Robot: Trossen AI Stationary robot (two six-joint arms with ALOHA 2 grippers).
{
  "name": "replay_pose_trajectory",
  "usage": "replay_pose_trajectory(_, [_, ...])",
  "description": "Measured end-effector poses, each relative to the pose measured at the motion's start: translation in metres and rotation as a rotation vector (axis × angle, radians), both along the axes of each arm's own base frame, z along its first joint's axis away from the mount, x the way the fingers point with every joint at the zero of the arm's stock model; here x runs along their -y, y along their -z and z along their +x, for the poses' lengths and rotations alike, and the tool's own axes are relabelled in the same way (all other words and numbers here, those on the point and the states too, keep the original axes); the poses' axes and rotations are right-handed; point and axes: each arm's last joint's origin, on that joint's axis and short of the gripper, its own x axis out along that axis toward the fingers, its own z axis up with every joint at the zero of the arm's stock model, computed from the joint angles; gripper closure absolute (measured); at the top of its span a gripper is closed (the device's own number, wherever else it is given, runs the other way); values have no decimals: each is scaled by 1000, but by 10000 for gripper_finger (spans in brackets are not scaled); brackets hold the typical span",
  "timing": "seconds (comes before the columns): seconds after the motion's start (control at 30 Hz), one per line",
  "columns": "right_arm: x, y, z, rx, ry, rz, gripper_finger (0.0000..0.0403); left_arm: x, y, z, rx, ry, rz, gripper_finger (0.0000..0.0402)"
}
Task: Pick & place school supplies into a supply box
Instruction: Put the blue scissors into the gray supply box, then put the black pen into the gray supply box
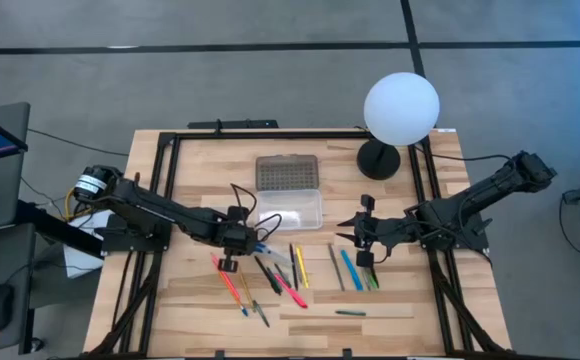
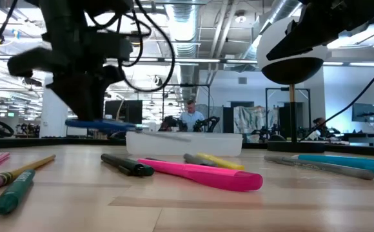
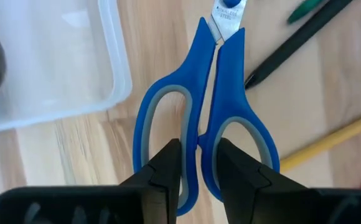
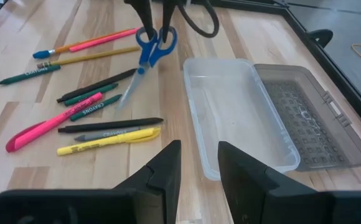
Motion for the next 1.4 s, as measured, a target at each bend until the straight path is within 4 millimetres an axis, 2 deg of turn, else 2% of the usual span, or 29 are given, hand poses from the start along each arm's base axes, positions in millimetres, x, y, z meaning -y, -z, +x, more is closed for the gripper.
replay_pose_trajectory(0.17, [0,0,0,0,0,0,301,1,-15,10,77,-24,37,325])
replay_pose_trajectory(0.27, [0,0,0,0,0,0,301,-6,-23,18,163,-123,90,325])
replay_pose_trajectory(0.43, [0,0,0,2,10,13,301,-23,-31,34,326,-282,60,325])
replay_pose_trajectory(0.53, [0,0,0,3,12,17,301,-35,-27,43,356,-338,22,325])
replay_pose_trajectory(0.77, [0,0,0,4,24,34,301,-56,1,55,281,-424,-2,323])
replay_pose_trajectory(1.13, [1,1,-1,-10,26,30,301,-74,7,54,234,-449,8,321])
replay_pose_trajectory(1.4, [1,3,-2,-26,43,46,301,-77,7,53,234,-454,51,262])
